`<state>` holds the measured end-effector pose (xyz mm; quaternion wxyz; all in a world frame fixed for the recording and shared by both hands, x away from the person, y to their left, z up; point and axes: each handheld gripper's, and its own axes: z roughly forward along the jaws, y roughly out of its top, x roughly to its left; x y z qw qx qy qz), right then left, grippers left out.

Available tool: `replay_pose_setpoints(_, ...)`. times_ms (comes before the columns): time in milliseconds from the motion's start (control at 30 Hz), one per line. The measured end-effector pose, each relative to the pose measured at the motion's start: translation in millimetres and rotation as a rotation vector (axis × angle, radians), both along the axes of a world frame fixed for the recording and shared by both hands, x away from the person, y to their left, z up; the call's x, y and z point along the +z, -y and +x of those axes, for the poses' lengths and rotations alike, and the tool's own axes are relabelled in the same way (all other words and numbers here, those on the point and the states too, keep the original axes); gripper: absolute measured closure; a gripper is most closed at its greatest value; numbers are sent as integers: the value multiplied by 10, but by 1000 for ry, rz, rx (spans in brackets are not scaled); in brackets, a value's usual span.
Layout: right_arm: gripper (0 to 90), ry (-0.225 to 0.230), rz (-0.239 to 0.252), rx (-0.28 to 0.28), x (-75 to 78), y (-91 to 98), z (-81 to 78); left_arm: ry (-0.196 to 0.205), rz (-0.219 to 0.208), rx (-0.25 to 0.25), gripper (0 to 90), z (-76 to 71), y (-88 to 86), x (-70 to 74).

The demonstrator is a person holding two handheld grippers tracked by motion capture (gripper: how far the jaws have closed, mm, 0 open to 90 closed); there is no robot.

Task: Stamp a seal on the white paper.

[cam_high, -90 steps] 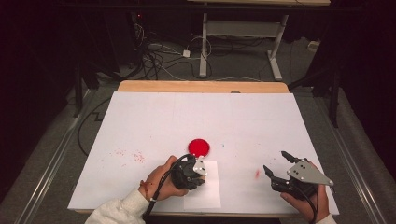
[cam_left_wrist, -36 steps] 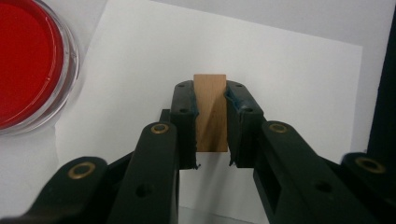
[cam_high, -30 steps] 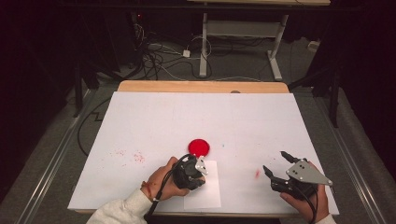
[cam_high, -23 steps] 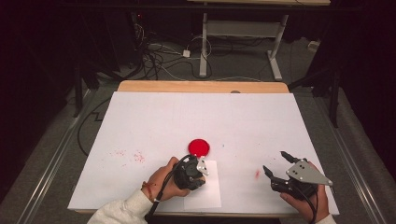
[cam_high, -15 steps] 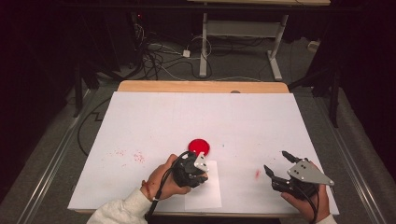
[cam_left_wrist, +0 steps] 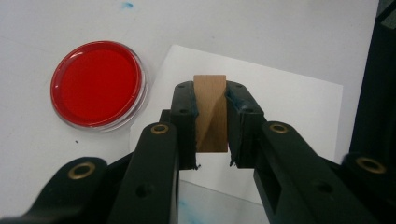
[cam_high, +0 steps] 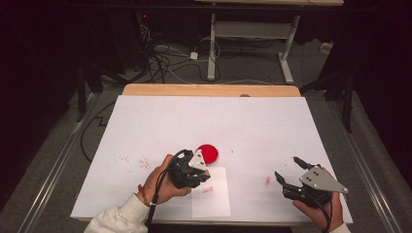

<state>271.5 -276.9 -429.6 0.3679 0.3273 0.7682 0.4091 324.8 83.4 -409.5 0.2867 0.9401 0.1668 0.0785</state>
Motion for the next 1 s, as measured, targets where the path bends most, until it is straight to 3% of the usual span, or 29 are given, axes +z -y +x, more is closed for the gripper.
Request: replay_pose_setpoints(1000, 263, -8, -5, 2, -9, -2, 34, 5, -22, 79, 739, 182, -246, 5)
